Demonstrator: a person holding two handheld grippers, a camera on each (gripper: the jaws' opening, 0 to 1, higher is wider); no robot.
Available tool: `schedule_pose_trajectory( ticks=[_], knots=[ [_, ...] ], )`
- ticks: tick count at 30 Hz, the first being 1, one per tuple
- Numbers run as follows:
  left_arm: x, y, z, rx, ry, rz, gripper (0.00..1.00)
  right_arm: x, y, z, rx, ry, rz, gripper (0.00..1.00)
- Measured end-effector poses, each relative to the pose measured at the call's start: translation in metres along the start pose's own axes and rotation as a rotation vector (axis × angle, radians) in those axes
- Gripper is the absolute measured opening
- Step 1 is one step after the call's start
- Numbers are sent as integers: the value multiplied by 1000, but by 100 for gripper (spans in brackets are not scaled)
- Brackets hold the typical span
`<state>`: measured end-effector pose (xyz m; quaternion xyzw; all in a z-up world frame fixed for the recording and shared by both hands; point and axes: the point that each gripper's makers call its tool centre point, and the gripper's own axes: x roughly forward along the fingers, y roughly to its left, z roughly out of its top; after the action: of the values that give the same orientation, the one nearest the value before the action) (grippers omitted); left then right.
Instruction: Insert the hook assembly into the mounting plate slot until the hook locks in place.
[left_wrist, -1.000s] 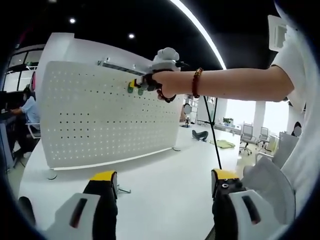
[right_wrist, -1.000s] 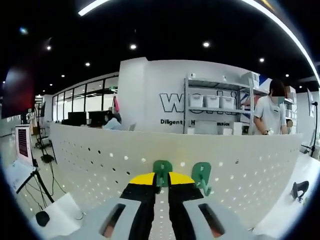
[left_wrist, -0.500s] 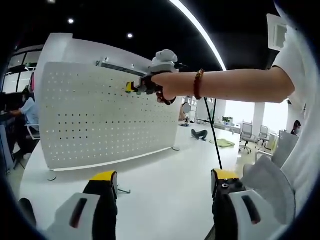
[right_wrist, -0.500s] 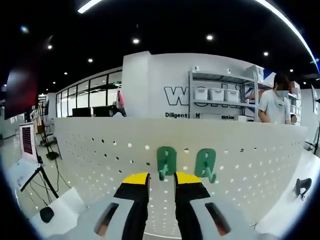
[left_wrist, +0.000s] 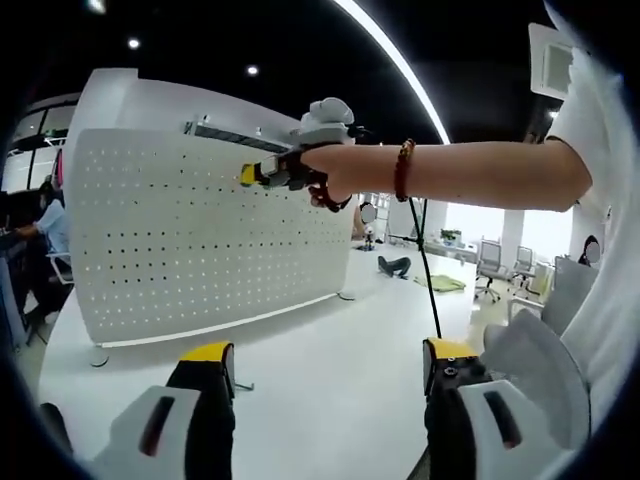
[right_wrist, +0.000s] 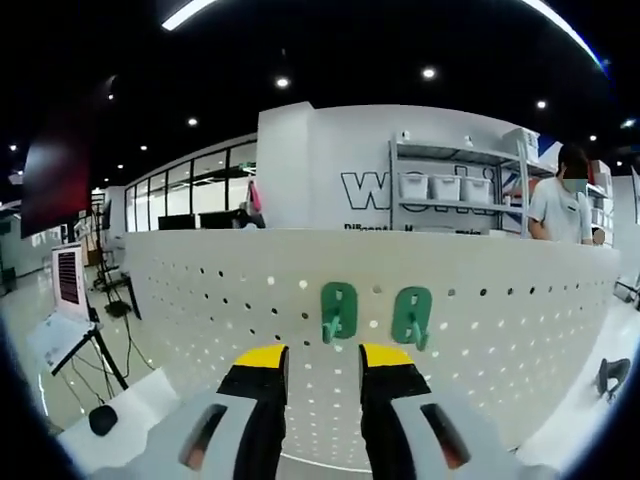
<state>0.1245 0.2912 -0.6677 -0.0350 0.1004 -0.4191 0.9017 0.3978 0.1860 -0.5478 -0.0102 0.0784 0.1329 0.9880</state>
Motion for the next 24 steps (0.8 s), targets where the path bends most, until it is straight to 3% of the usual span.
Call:
schedule_pose_trajectory(
  ticks=[9, 24],
  knots=[
    [-6, -1, -1, 23, 26, 22, 79, -14, -2, -10, 10, -1, 31, 30],
    [-10, -14, -1, 13, 34, 35, 79, -38, 10, -11, 12, -66, 111, 33]
  ],
)
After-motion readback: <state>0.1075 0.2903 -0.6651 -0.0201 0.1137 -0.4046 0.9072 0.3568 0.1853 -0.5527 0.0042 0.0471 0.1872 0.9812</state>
